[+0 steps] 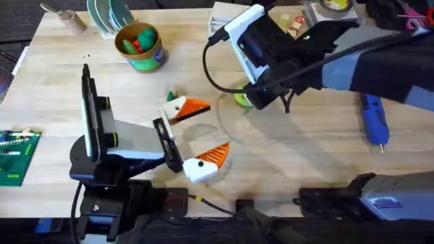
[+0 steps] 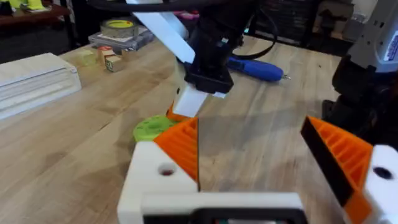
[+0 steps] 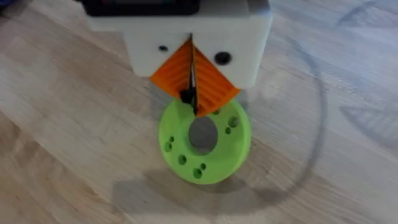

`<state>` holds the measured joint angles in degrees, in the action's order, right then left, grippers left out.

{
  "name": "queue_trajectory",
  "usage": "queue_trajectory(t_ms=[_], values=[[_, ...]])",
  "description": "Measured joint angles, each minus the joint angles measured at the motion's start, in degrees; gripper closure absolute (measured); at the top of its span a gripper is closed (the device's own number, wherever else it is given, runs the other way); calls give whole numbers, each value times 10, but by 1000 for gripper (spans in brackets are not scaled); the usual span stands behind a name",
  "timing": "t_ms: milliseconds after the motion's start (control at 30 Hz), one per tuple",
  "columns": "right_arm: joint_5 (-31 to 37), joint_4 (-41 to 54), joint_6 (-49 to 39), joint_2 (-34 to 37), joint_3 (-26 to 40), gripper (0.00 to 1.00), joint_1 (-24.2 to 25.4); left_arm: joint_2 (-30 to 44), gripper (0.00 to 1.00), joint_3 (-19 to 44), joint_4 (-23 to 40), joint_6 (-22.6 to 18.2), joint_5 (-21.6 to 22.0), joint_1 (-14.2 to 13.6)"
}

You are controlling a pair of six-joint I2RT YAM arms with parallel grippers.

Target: Pick up the gripper from the table and insert it into the empty holder that is missing its gripper. Then pick up a screw, insert it into the mounting hole, and use the screwdriver to tighten it. Finally, clean up the table by picking up the vegetable and placing it into the bucket.

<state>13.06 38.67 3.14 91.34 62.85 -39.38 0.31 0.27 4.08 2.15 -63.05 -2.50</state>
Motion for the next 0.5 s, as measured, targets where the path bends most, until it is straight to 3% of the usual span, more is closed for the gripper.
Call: queue_trajectory(t_ms=[500], values=[[21,-4,22,1,0,995,-11,0,8,0,0,0,0,0]])
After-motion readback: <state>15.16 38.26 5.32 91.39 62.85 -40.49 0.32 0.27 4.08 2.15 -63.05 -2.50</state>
